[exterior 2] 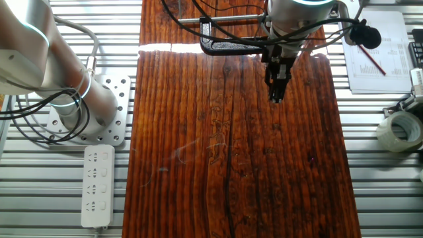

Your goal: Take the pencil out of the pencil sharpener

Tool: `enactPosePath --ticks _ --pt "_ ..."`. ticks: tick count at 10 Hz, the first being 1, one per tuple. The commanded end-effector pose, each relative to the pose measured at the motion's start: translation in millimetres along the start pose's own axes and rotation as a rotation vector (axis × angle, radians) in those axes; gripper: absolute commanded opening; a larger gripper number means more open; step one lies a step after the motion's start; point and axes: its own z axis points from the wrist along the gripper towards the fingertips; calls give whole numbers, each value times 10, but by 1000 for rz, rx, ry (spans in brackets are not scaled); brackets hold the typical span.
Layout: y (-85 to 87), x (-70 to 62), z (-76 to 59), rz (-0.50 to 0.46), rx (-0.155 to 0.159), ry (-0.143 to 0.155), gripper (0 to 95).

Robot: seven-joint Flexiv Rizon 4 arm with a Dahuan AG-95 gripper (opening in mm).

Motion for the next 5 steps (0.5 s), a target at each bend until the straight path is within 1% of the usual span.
enactPosePath --ticks 1,2,4,5 --pt "0 2 -2 -323 -192 38 0" --pt "3 2 -8 -335 -176 41 0" --pt "6 5 -15 -333 -167 42 0" --pt "6 5 -16 -332 -148 45 0"
